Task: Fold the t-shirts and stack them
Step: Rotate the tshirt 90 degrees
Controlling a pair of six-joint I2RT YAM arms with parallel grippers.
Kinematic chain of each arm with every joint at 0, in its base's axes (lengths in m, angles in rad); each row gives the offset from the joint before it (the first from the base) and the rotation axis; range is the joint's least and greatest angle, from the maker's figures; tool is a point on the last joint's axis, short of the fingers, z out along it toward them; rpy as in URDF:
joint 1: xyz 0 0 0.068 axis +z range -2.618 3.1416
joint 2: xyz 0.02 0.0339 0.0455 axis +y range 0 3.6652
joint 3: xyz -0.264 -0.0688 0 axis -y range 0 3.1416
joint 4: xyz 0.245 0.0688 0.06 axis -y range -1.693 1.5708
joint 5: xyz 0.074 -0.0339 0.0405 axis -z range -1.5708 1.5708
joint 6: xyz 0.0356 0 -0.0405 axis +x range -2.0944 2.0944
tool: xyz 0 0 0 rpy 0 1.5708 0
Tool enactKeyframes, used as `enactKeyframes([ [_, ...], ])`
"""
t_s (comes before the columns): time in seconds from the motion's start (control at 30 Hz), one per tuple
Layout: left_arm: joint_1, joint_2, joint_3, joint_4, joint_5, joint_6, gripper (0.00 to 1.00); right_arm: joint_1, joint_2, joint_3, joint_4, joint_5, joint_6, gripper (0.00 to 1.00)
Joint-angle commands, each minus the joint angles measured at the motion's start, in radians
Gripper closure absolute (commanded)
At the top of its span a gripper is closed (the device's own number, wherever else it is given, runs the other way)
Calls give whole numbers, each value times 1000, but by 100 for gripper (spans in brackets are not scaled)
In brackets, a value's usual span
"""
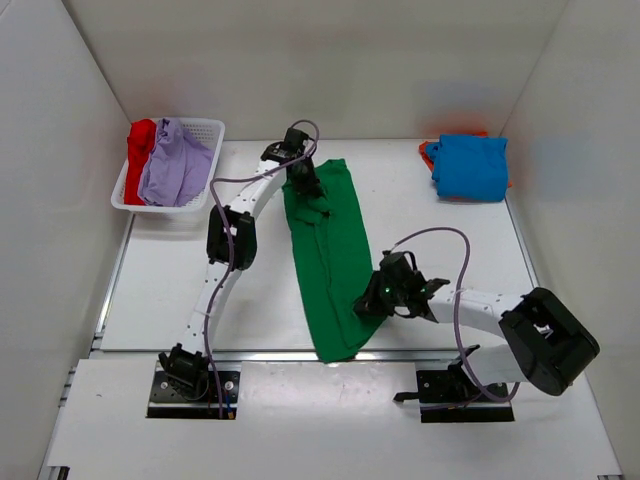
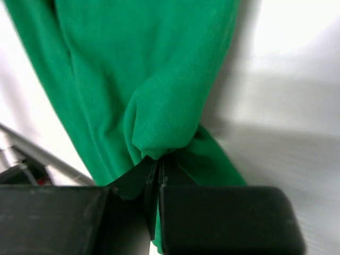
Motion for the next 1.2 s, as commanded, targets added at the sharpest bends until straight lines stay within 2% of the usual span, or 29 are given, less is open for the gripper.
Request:
enactKeyframes([
  [0.0, 10, -34, -104, 19, 48, -26, 99, 84, 3, -86, 162, 93, 189, 100],
  [0.03, 18, -49, -158, 46, 52, -33, 98, 98, 7, -103, 199, 99, 223, 100],
  [0.1, 32, -40, -167, 93, 58, -51, 99, 128, 13, -137, 280, 110, 267, 100],
  [0.23, 49, 70, 4, 89, 77, -105, 98, 213, 41, -157, 378, 139, 309, 100],
  [0.3, 70, 77, 6, 125, 95, -128, 98, 266, 18, -150, 363, 193, 320, 100],
  [0.4, 98, 57, -60, 205, 94, -143, 98, 309, -28, -156, 374, 243, 302, 100],
  [0.53, 113, 60, -17, 241, 142, -148, 97, 311, -56, -128, 397, 240, 194, 100],
  [0.63, 112, 31, 30, 259, 214, -166, 83, 307, -92, -93, 403, 276, 59, 100],
  [0.67, 113, 2, 29, 280, 257, -171, 73, 300, -106, -88, 405, 268, -6, 100],
  [0.7, 116, -32, 29, 296, 273, -183, 54, 291, -128, -73, 397, 276, -63, 100],
  [0.73, 119, -73, 17, 299, 282, -186, 42, 284, -151, -56, 374, 289, -124, 100],
  [0.8, 119, -142, -20, 308, 291, -186, 35, 248, -181, -21, 313, 312, -204, 98],
  [0.83, 121, -199, -60, 302, 301, -182, 33, 227, -195, 1, 265, 308, -256, 93],
  [0.9, 133, -282, -139, 294, 316, -162, 32, 106, -220, 44, 174, 261, -286, 82],
  [0.93, 133, -339, -193, 240, 308, -127, 32, 57, -218, 62, 115, 175, -294, 73],
  [1.0, 129, -455, -314, 143, 226, -52, 30, -104, -212, 96, 44, 57, -318, 61],
  [1.07, 110, -660, -641, 133, 170, 25, 29, -157, -218, 96, -55, -14, -352, 49],
  [1.1, 95, -724, -746, 150, 146, 38, 30, -158, -224, 111, -74, -19, -360, 48],
  [1.17, 72, -988, -1129, 225, 105, 36, 29, -157, -226, 117, -166, -37, -351, 46],
])
